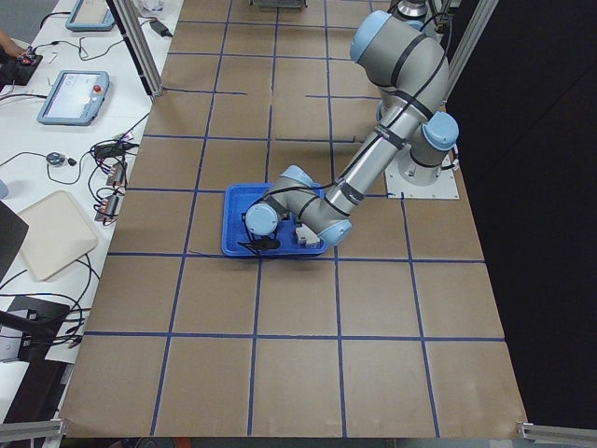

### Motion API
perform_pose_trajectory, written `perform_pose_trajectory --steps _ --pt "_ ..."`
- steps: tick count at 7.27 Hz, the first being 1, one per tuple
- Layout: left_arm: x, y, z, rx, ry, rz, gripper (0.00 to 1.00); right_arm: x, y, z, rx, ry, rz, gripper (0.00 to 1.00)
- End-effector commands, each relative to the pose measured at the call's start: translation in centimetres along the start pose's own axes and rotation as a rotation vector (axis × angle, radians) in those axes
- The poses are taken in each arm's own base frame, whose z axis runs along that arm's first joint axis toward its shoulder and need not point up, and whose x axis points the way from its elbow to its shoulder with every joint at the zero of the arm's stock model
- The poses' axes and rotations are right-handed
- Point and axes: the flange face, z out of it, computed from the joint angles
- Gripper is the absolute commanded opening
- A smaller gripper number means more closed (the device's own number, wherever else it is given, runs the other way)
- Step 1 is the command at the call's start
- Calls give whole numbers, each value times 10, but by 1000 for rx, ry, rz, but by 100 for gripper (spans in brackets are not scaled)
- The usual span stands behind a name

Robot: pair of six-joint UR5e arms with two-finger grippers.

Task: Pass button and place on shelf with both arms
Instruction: 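Lower the left gripper over the red button in the tray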

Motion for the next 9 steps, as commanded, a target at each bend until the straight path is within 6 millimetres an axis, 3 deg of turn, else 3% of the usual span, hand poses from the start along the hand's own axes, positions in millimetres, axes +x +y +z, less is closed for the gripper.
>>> perform_pose_trajectory --steps 1,3,5,9 --pt "0 0 0 3 -1 11 97 2 1 0 -5 23 -1 100" --pt "1 0 -2 6 2 15 92 10 3 -2 -16 102 -3 100" --pt "-6 -12 -8 5 12 -7 91 8 3 -2 -12 92 2 100" --pt "-8 -12 -7 4 10 -10 88 7 3 -2 -10 85 2 100"
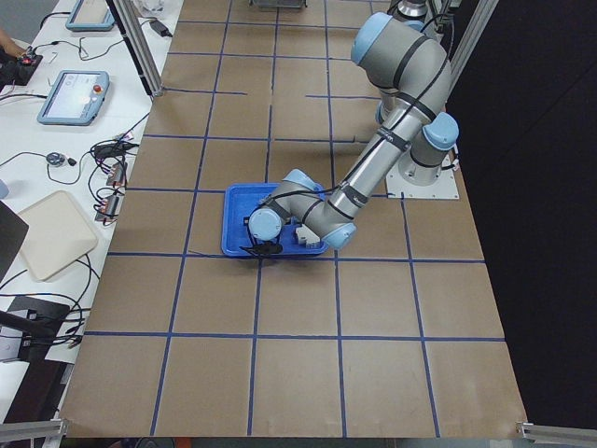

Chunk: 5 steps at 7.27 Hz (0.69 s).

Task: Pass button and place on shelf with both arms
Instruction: 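Close the left gripper on the red button while the right arm lowers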

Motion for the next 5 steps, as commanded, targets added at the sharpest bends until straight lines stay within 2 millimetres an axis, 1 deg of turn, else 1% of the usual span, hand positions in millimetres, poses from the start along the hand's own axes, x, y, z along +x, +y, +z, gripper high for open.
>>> perform_pose_trajectory --steps 1,4,5 --pt "0 0 0 0 -1 0 88 0 1 0 -3 0 4 100" --pt "-1 1 1 -13 -3 -14 89 0 -2 4 -6 -2 -1 100" --pt "-1 1 1 -13 -3 -8 89 -1 -1 4 -9 -2 3 100"
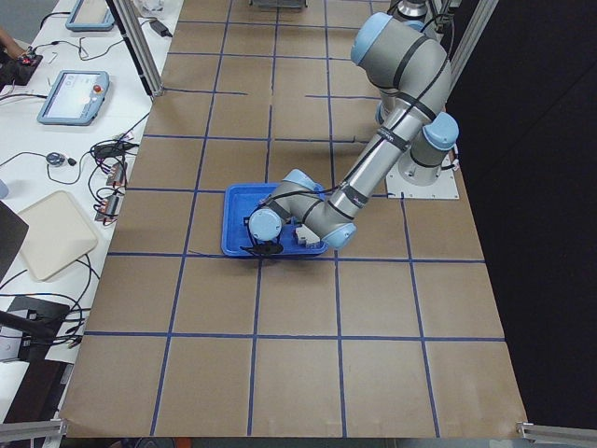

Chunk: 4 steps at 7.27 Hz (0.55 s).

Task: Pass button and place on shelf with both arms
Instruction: 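Close the left gripper on the red button while the right arm lowers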

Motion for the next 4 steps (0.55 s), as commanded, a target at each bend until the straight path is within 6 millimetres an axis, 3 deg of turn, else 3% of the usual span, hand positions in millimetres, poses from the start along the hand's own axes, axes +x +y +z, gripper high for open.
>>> perform_pose_trajectory --steps 1,2,3,4 --pt "0 0 1 -4 -2 4 89 -10 9 16 -34 1 -29 100" --pt "0 0 1 -4 0 4 85 -25 17 25 -44 8 -45 100" --pt "0 1 1 -6 5 5 55 -30 23 30 -57 -2 -54 100" --pt "0 0 0 -2 0 3 19 -35 38 17 -34 -19 -55 100"
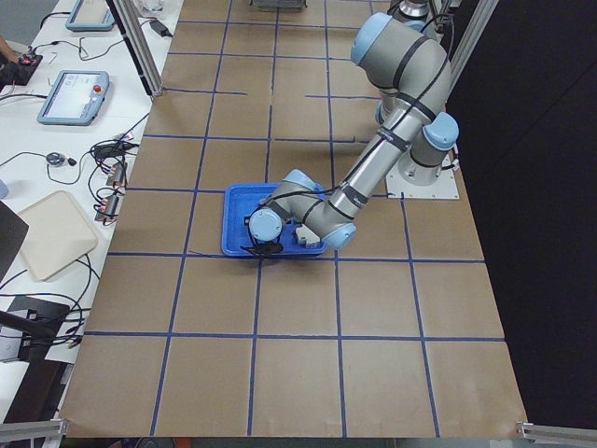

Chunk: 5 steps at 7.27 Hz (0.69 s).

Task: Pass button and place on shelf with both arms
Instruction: 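Close the left gripper on the red button while the right arm lowers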

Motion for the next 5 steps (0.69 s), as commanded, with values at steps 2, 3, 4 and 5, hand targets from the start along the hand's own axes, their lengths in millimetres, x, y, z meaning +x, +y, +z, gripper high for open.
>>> perform_pose_trajectory --steps 2,3,4,5 --pt "-1 2 -3 -5 -10 -13 0 -17 17 0 -2 -67 -15 100" --pt "-2 5 -6 -3 -11 -8 0 -17 21 7 -20 -68 -13 100" --pt "-2 7 -9 -4 -12 -1 0 -19 28 14 -34 -75 -13 100" --pt "1 8 -14 5 -6 25 0 -22 36 33 -73 -78 -15 100"
